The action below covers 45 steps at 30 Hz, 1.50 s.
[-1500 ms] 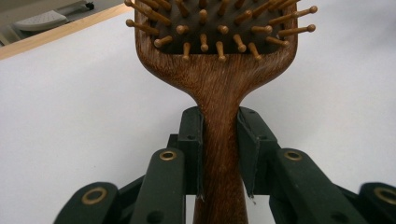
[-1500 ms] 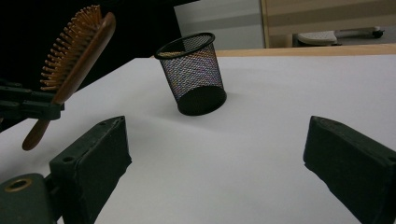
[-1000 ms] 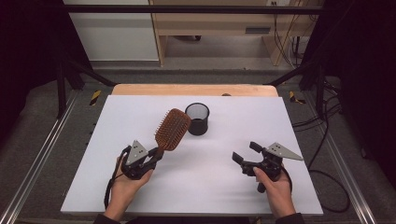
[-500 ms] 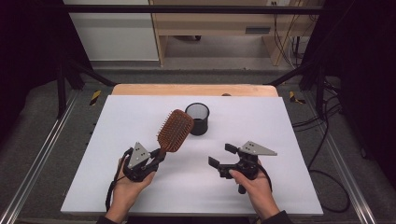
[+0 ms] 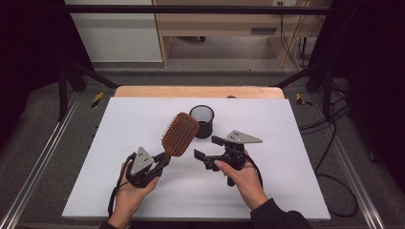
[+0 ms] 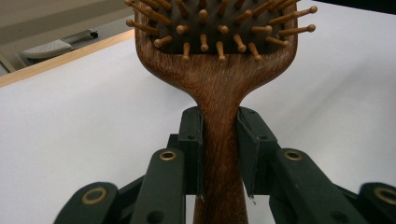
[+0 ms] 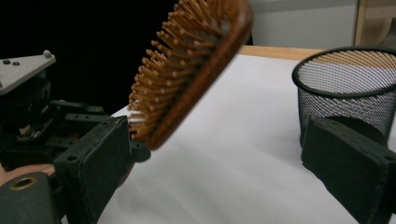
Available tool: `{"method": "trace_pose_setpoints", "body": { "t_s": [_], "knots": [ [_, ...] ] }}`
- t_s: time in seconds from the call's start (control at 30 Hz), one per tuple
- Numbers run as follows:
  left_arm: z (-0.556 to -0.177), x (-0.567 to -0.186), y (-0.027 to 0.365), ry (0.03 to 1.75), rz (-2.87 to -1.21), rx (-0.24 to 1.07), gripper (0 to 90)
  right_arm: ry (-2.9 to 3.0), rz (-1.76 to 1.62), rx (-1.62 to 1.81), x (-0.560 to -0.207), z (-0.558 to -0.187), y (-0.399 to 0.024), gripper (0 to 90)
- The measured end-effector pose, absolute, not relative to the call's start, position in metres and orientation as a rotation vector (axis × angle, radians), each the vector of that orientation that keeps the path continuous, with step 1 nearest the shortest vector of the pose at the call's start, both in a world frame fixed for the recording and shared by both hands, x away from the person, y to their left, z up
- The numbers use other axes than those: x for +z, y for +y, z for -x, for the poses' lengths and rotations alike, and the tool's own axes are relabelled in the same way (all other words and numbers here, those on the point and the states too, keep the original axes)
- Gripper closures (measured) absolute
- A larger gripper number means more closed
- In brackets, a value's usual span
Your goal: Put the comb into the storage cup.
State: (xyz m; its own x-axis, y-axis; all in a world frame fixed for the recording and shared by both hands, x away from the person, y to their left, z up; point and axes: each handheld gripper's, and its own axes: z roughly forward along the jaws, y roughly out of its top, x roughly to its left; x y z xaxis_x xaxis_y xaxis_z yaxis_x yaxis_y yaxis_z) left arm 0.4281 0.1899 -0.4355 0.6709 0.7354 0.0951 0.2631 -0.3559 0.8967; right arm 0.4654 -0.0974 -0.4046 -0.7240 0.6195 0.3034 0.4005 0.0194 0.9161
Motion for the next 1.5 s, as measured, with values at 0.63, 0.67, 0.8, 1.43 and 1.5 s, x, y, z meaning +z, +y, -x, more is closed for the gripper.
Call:
{"method": "trace_pose_setpoints", "body": {
  "t_s": [0.63, 0.67, 0.8, 1.43, 1.5],
  "knots": [
    [-0.423, -0.434, 0.183, 0.748, -1.912, 0.626, 72.9, 2.093, -1.060, 1.850, -0.386, -0.477, -0.079, 7.7],
    [-0.423, -0.433, 0.183, 0.746, -1.911, 0.624, 73.0, 2.091, -1.060, 1.854, -0.385, -0.477, -0.079, 7.7],
    [-0.422, -0.433, 0.182, 0.739, -1.910, 0.631, 72.9, 2.093, -1.059, 1.851, -0.383, -0.478, -0.078, 7.7],
    [-0.417, -0.431, 0.177, 0.717, -1.899, 0.643, 72.9, 2.100, -1.069, 1.899, -0.380, -0.483, -0.071, 12.2],
    [-0.417, -0.430, 0.177, 0.717, -1.896, 0.644, 72.9, 2.105, -1.071, 1.902, -0.379, -0.483, -0.070, 13.2]
  ]
}}
